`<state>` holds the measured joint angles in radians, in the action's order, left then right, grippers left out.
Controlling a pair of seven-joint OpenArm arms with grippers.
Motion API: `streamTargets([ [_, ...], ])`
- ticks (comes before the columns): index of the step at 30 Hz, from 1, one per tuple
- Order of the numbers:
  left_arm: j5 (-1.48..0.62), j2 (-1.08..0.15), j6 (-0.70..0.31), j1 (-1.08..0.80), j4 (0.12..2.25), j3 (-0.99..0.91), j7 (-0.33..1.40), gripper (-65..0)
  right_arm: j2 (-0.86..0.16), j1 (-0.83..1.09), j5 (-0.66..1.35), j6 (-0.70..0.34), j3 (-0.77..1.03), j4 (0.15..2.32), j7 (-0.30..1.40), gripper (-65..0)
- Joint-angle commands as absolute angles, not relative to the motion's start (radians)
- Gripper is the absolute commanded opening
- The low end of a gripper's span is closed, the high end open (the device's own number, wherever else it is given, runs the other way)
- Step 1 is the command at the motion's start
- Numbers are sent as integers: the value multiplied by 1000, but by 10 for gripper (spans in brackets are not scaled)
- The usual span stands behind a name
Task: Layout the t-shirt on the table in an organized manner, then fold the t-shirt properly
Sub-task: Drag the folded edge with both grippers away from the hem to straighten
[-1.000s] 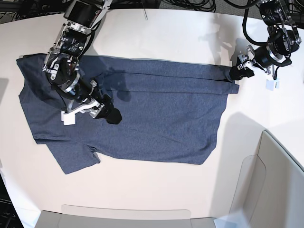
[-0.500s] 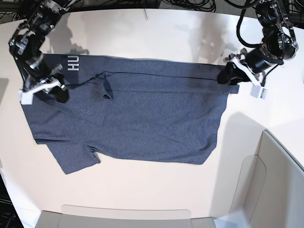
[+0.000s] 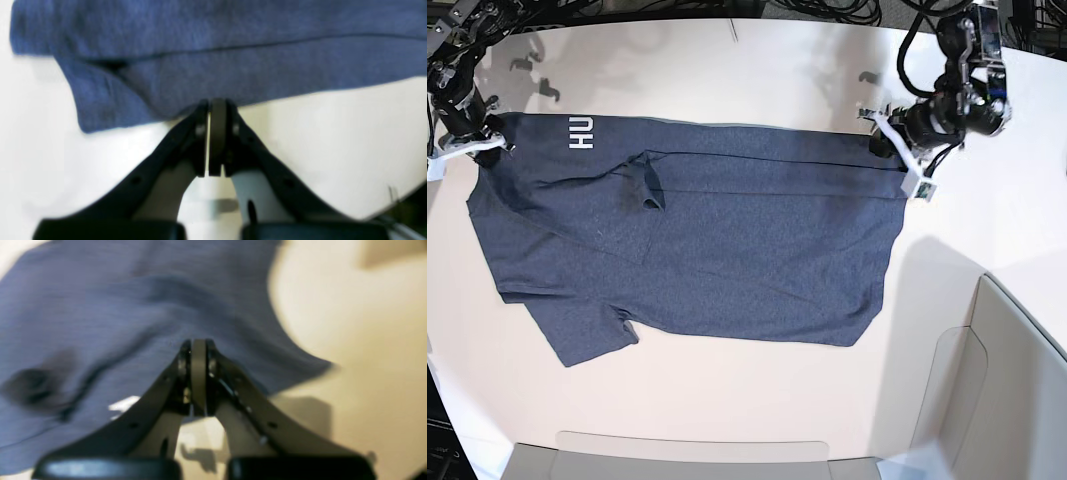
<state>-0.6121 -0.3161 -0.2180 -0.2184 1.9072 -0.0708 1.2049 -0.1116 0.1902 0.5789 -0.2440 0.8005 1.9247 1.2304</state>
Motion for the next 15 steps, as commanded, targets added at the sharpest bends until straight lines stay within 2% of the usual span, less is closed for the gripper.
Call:
streamTargets([
  [1,-576,-326,-220,-206,1926,-62,1182,-650,-125,183,570,-251,803,1940,1214,-650],
  [7,-427,-323,-220,-202,1928,-16,1153,-650,-125,185,499,-252,799,1939,1170,-650],
  [15,-386,-321,-219,-208,1923,7,1112,-650,-124,228,446,-252,792,1933,1092,-650],
])
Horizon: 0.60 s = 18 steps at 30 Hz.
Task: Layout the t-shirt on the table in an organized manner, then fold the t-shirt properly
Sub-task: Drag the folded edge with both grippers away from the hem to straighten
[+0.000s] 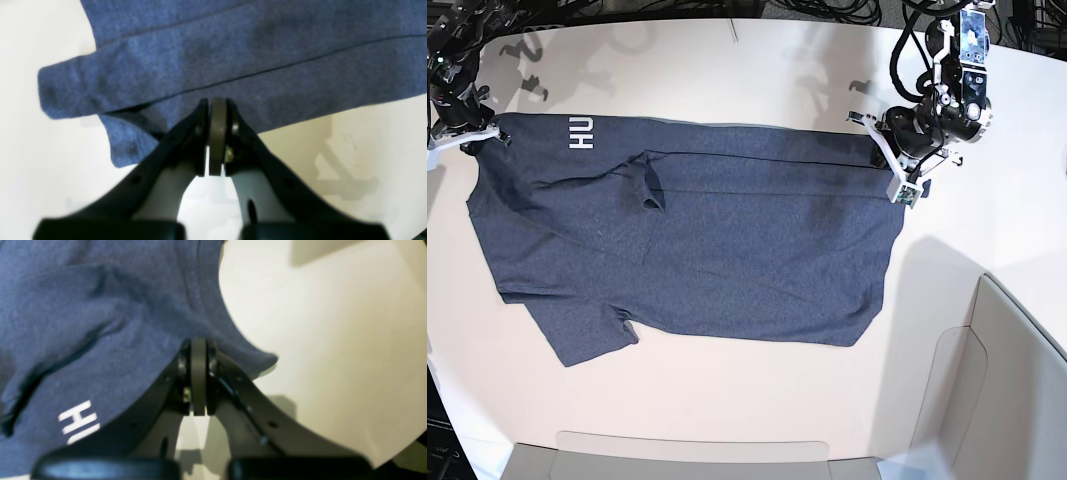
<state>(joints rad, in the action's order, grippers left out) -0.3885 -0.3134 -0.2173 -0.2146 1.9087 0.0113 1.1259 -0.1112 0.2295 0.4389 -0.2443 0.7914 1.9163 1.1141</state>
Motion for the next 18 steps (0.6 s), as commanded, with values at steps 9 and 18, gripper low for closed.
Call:
streamTargets([
  [9,-263,-325,-219,-186,1801,7,1001,-650,-124,214,357,-252,792,1931,1087,-650],
  [18,-263,-328,-219,-157,1692,7,960,-650,-124,189,360,-252,791,1862,1086,-650],
])
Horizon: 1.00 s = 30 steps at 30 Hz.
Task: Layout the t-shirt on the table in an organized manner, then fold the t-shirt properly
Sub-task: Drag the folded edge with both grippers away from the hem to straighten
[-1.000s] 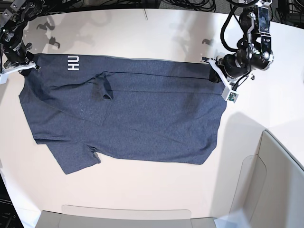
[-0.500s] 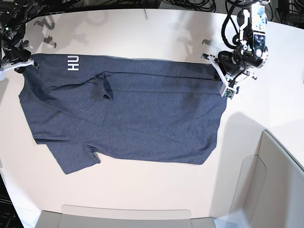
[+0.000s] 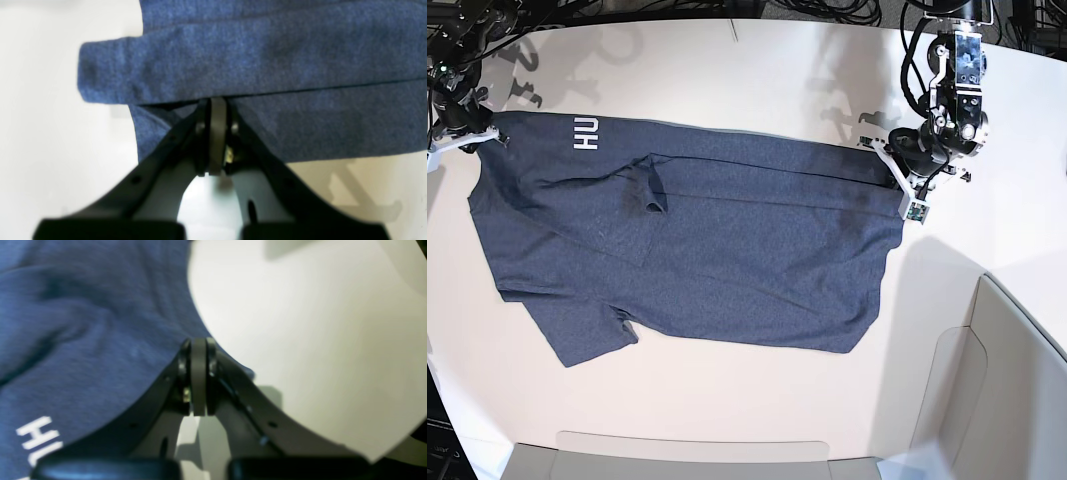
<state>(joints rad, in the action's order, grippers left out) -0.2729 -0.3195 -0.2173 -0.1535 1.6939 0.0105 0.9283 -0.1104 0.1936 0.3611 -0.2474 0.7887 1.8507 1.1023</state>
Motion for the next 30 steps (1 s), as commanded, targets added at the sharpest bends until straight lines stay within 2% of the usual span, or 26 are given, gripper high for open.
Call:
streamTargets([
  [1,-263,-328,-219,-159,1692,7,958,-650,-124,188,361,-254,782,1859,1086,-650],
  [8,-263,-328,-219,-166,1692,7,958,-650,-130,174,361,-255,740,1773,1084,-650],
  [16,-263,-328,-219,-248,1759,5,954,-650,-166,196,357,-255,679,1652,992,-650],
  [21,-263,-328,-219,-302,1797,5,954,-650,-197,225,357,-254,630,1629,967,-650],
  [30,-263,-331,-219,-420,1936,-2,964,-650,-194,303,357,-254,622,1633,974,-650],
])
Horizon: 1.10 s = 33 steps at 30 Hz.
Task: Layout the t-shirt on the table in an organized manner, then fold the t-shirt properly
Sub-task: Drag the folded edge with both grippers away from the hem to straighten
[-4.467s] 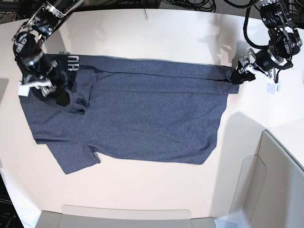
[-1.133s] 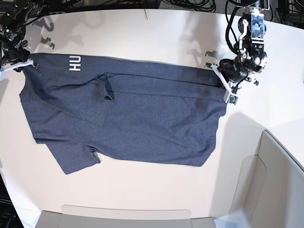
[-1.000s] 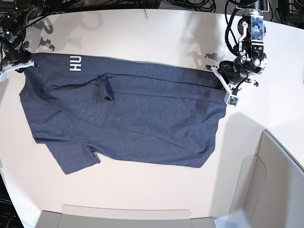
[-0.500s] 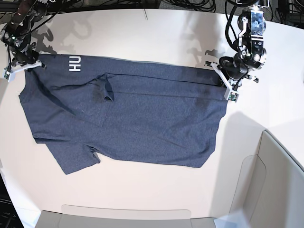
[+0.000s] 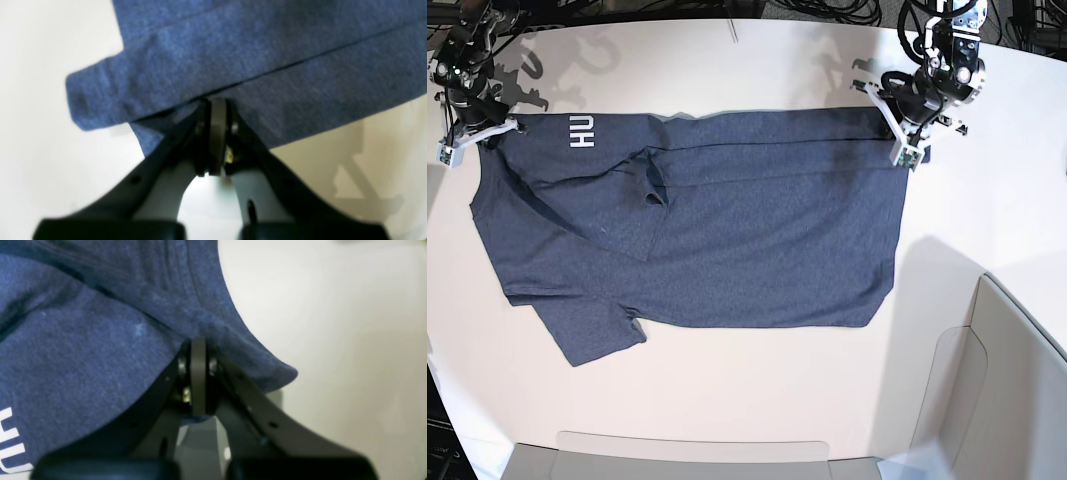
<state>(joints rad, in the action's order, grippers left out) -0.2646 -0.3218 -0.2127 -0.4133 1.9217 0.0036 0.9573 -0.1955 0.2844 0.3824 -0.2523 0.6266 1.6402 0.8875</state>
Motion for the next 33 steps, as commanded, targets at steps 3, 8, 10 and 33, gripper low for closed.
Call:
streamTargets([
  [3,-262,-351,-219,-460,1956,-2,964,-650,-199,331,357,-254,596,1635,974,-650],
  [8,-262,-357,-219,-493,1956,-4,955,-650,-199,375,357,-254,596,1669,974,-650],
  [10,-262,-357,-219,-507,1956,-4,955,-650,-199,394,357,-254,596,1690,974,-650],
  [33,-257,-358,-191,-601,1980,-111,954,-650,-277,515,357,-252,598,1747,975,-650],
])
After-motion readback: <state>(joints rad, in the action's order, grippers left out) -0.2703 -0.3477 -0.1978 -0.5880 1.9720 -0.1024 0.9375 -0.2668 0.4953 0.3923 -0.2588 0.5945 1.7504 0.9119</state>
